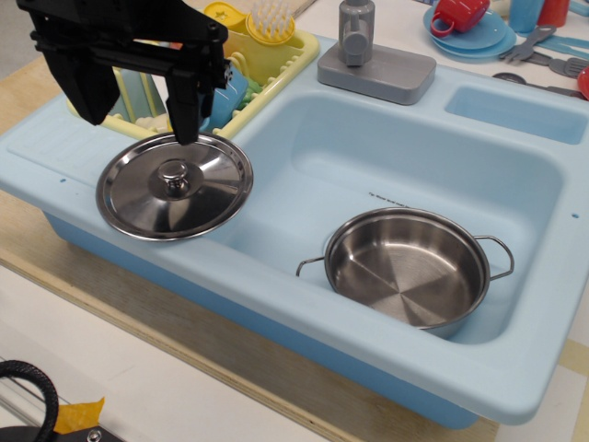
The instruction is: Put lid on pot or pan
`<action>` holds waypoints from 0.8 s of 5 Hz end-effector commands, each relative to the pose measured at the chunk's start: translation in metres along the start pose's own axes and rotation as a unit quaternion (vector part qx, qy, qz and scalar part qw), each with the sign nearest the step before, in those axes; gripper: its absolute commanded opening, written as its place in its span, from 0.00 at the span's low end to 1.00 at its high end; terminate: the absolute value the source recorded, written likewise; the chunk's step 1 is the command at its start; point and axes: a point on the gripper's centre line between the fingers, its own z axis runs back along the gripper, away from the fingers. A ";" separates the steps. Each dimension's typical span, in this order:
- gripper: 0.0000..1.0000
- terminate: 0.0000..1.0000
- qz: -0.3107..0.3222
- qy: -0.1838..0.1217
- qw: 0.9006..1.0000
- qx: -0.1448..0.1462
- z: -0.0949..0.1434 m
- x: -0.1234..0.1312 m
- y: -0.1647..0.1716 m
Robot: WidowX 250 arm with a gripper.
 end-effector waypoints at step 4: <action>1.00 0.00 0.002 0.010 1.000 -0.016 -0.033 0.005 -0.005</action>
